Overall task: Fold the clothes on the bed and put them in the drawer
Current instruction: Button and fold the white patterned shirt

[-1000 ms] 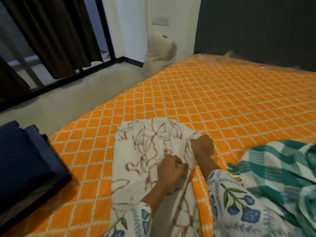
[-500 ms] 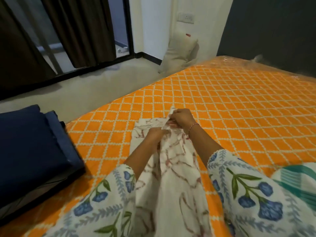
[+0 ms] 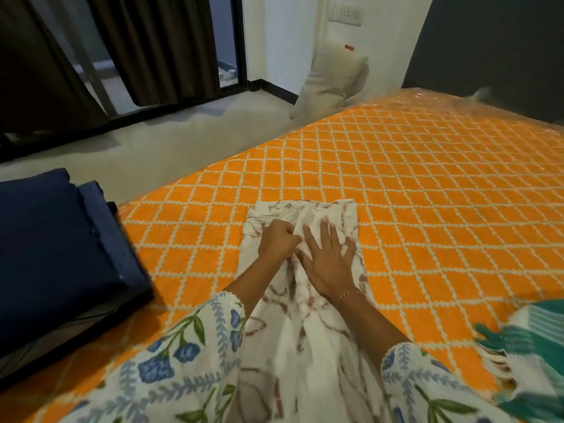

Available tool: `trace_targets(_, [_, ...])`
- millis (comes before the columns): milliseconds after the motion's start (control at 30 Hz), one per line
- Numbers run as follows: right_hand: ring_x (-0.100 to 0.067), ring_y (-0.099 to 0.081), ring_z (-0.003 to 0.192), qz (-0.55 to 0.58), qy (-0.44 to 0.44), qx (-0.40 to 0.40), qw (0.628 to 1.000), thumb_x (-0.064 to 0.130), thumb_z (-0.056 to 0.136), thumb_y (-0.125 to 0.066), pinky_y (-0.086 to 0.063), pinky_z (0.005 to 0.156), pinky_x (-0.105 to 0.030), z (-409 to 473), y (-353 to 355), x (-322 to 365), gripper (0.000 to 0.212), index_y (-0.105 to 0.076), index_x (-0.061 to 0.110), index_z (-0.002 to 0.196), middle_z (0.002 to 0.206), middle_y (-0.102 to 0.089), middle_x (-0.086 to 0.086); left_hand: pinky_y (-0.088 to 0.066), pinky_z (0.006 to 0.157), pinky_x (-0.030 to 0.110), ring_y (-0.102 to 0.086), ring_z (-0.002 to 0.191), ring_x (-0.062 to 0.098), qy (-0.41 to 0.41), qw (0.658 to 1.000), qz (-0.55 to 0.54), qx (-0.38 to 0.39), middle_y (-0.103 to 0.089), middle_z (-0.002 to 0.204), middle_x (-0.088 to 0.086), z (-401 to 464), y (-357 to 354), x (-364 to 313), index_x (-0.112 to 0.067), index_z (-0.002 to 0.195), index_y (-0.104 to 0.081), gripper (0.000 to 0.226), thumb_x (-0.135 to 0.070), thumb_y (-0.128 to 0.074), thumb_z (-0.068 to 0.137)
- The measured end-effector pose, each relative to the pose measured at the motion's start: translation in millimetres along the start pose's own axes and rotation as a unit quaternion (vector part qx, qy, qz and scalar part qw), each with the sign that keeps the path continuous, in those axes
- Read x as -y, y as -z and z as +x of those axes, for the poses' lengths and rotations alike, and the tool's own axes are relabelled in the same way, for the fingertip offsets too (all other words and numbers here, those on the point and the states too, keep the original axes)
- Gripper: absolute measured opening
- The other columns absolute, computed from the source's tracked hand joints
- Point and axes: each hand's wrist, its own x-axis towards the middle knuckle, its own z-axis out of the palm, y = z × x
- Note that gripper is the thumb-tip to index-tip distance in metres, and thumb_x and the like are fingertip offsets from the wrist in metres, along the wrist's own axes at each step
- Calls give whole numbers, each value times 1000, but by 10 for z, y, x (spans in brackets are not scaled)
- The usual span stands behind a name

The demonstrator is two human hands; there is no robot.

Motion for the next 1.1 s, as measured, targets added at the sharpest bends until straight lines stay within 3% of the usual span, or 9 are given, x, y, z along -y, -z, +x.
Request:
trace_targets(133, [-17,13,147,75,34,-70,994,56,96,-12,8,112,-57,119,201,109,58,-9,36,151,160,8,0,-32,55,29,-49,62,28,-74,986,68,-135,-43,57,3,55,88,-62,-7,64,-48,27,-11,-57,89])
trace_targets(267, [-18,13,147,-10,78,-6,997,70,78,13,15,108,-59,119,-11,98,82,-7,39,150,160,9,-3,-47,71,36,-59,100,28,-86,974,181,-107,-65,101,9,93,95,145,-15,100,-61,12,-23,-56,94])
trace_targets(467, [-21,10,147,-54,48,-5,997,73,67,17,13,109,-63,273,-11,40,95,-5,36,151,160,5,-6,-19,109,46,-14,141,33,-14,950,267,-164,-14,155,16,-23,73,417,-11,148,-19,71,-53,-41,95])
trace_targets(600, [-26,-17,144,58,-83,-145,984,57,97,-30,-12,113,-52,337,172,-258,66,-21,20,151,157,-22,-9,-32,102,45,-36,130,38,94,978,19,-187,-36,144,21,175,293,387,1,142,-31,67,-50,-29,99])
trace_targets(700, [-37,-49,116,227,-231,-134,937,48,91,-56,-41,95,-51,408,249,-460,63,-44,3,133,127,-52,-20,-36,68,38,-55,84,39,128,976,-119,-133,-54,88,26,310,498,364,5,86,-54,40,-33,-53,96])
trace_targets(800, [-27,-53,63,416,-277,-51,865,38,82,-73,-52,72,-46,561,459,-503,39,-60,1,87,71,-55,-13,-48,79,49,-55,106,50,168,974,-144,-53,-51,112,42,359,616,320,19,97,-55,38,-11,-72,83])
trace_targets(933, [-19,-40,51,527,-290,34,798,10,84,-72,-37,43,-24,708,607,-410,20,-55,1,80,69,-49,-8,-46,78,44,-53,91,30,165,974,-156,-19,-56,99,15,299,588,221,8,105,-60,28,-2,-70,81])
trace_targets(1000, [-23,-42,51,527,-292,24,798,4,86,-67,-37,48,-29,730,561,-424,24,-52,1,67,67,-49,-11,-40,72,35,-52,87,26,140,974,-171,-49,-57,90,10,216,522,225,5,111,-62,27,2,-63,85])
trace_targets(1100, [-36,-60,83,590,-252,-17,767,-2,87,-62,-50,76,-42,619,645,-437,18,-62,-6,105,102,-62,-21,-43,68,30,-54,87,25,94,967,-229,-63,-58,87,6,81,507,169,-4,108,-63,22,4,-57,88])
